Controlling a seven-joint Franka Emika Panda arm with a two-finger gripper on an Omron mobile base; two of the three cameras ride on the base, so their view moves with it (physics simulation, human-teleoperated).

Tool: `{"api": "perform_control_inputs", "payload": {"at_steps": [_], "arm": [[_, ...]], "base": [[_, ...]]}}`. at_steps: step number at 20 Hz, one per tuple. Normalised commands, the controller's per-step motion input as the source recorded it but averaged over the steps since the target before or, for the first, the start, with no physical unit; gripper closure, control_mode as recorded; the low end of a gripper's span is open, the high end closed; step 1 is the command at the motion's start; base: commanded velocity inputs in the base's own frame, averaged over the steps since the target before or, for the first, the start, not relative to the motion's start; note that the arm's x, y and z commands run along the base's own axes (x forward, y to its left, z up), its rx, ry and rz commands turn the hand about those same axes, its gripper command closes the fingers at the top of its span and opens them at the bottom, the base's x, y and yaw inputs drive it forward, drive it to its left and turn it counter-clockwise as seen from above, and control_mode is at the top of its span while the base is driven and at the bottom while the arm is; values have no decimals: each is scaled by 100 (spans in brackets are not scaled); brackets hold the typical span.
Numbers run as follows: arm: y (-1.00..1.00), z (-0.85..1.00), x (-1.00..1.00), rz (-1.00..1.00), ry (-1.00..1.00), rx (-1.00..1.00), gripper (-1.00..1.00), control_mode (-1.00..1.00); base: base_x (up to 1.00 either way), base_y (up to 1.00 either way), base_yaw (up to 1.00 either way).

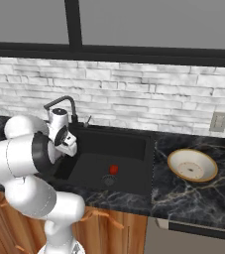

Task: Pick the bell peppers from the sink and place them in one bowl. Place the eggplant in the other bowl. Then turn off the sink faucet.

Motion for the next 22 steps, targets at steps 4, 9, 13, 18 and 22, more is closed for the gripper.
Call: {"api": "perform_control_inputs", "payload": {"at_steps": [4, 9, 13, 18, 22], "arm": [[100, 33, -12, 4, 1, -3, 100, -100], [99, 11, -2, 10, 1, -2, 100, -100], [31, -2, 0, 5, 2, 0, 100, -100], [28, 4, 13, 10, -5, -2, 100, -100], [63, 8, 32, 21, -5, -5, 100, -100]], "base": [[0, 0, 0], [0, 0, 0], [0, 0, 0], [0, 0, 0], [0, 0, 0]]}}
